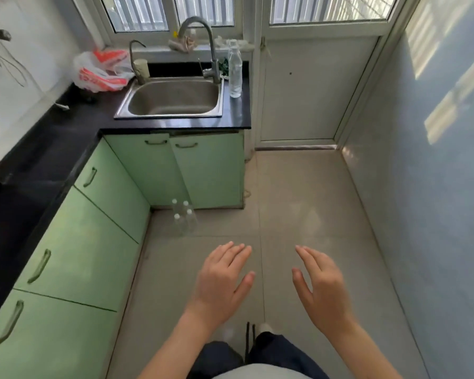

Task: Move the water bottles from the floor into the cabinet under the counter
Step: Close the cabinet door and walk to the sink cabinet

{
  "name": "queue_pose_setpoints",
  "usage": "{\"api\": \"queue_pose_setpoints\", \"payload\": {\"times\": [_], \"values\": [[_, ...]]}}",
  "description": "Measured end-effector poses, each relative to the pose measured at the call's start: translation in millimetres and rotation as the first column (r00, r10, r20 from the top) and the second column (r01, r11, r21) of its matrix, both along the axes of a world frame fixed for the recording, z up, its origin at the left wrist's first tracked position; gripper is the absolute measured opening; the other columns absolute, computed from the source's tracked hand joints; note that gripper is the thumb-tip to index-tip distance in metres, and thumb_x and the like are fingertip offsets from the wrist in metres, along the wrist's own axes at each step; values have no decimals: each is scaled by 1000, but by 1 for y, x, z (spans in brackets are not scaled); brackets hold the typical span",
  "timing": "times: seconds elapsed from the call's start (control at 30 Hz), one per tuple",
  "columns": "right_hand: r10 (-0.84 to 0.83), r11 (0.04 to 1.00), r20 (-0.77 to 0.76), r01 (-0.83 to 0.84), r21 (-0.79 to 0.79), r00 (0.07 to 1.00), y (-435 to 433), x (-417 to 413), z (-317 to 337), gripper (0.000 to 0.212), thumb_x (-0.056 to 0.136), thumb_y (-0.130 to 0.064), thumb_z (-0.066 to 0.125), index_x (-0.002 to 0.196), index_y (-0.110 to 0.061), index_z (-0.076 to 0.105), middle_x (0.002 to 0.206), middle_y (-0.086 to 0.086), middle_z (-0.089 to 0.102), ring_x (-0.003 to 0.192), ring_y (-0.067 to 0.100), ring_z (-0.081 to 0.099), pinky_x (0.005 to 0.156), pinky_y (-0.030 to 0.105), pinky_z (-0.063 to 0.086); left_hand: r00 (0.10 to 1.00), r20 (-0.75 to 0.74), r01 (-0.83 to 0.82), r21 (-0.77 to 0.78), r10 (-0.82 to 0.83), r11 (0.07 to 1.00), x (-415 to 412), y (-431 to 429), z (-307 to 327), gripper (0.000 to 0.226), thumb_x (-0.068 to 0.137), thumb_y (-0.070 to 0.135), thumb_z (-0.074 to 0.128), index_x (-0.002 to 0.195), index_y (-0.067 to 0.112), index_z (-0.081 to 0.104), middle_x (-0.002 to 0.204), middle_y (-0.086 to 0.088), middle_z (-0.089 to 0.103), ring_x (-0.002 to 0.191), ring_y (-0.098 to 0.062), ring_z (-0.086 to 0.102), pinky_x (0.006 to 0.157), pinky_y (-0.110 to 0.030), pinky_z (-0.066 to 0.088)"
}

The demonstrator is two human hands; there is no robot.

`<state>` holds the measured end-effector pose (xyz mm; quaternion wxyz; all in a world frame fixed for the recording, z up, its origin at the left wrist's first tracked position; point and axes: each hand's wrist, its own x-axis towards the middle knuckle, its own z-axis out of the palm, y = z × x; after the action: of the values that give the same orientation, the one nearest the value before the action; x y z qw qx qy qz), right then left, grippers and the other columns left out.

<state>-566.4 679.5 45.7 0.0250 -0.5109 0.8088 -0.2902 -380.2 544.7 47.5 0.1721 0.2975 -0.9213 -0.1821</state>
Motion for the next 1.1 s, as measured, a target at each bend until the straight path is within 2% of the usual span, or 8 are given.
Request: {"api": "queue_pose_setpoints", "payload": {"times": [0.2,0.53,0.8,1.0,1.1], "values": [[43,999,12,-43,-5,999,-103,-104,13,52,98,-37,42,133,-3,60,126,13,65,119,28,59,101,43,48,998,-15,-67,-19,66,998,-98,-102,27,51,99,42,38,136,12,57,135,-2,61,130,-23,51,111,-39,40],[27,998,15,-28,58,1000,-278,-229,-19,51,97,-36,41,131,-3,62,123,12,67,116,28,60,100,40,49,996,17,-85,47,84,995,-224,-269,-16,50,97,42,41,132,11,61,128,-1,65,124,-22,56,105,-40,46],[56,998,-6,-56,25,998,-437,-325,16,50,98,-36,41,133,-6,59,126,9,66,119,23,59,103,32,43,995,-50,-92,-55,89,994,-325,-432,24,48,96,38,43,128,9,64,124,-4,67,119,-23,59,106,-35,44],[132,991,-13,-132,-23,991,-540,-398,20,47,98,-34,43,131,-6,60,124,8,66,117,19,55,102,21,33,971,-108,-224,-77,215,972,-385,-510,18,44,96,34,47,125,8,65,122,-3,68,117,-23,60,103,-36,47],[210,978,2,-210,-1,978,-591,-437,7,46,98,-33,43,131,-6,60,122,8,66,115,20,56,100,24,37,945,-77,-321,-39,317,946,-417,-534,1,45,96,36,46,125,9,66,121,-2,69,115,-22,61,100,-37,50]]}}
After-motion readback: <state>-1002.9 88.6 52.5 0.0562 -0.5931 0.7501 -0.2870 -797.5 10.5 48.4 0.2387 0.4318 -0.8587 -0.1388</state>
